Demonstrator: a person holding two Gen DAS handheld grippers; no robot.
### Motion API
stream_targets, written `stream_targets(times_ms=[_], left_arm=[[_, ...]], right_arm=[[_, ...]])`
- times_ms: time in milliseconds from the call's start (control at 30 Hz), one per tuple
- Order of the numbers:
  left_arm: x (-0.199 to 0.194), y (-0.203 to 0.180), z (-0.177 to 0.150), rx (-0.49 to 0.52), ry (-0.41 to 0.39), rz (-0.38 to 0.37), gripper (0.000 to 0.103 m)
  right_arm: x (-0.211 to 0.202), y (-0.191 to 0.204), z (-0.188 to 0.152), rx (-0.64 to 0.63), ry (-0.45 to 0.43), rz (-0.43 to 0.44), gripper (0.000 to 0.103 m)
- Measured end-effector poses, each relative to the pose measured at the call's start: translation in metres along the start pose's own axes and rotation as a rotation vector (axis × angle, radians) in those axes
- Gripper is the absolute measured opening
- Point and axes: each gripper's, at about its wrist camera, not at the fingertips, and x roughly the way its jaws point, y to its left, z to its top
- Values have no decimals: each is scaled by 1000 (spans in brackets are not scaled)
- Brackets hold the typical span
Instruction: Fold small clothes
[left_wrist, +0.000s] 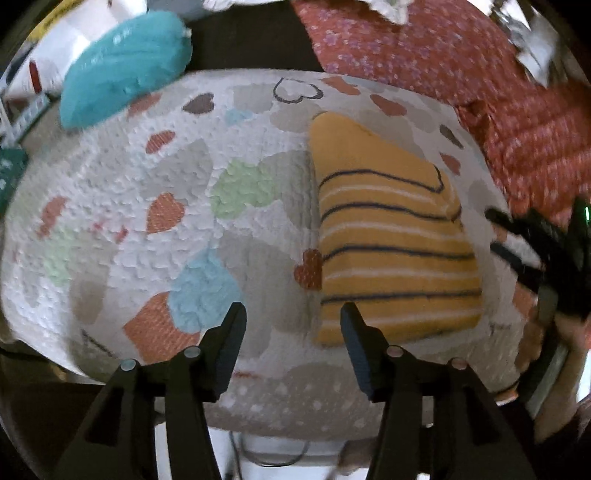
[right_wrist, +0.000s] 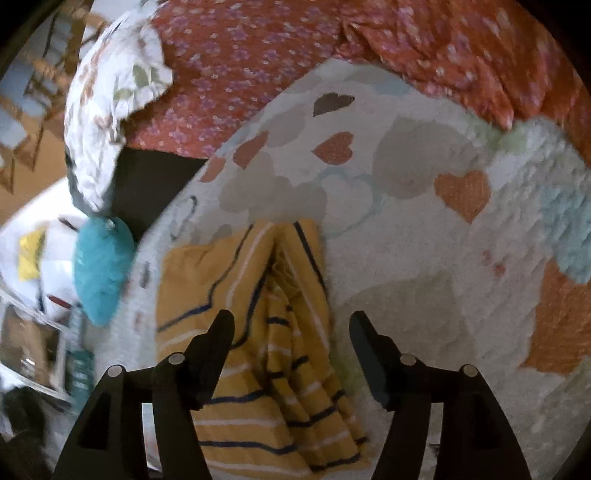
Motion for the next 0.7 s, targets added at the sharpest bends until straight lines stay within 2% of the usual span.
stream_targets(times_ms=[233, 333, 433, 500, 600, 700], left_arm=[[55, 6, 46, -86, 87, -148, 54], [82, 7, 64, -126, 127, -242, 54], [104, 8, 78, -155, 153, -338, 62], [116, 7, 85, -158, 166, -391, 63], [125, 1, 91, -130, 186, -452, 65], [133, -9, 94, -95, 205, -463, 73]], right_arm=[[10, -21, 6, 78, 36, 39, 76], [25, -26, 7, 100, 86, 68, 77], [47, -27, 11, 121, 160, 84, 78], [63, -28, 14, 166, 206, 118, 80], [90, -23, 20, 232, 286, 218, 87], [107, -20, 23, 261, 302, 244, 95]])
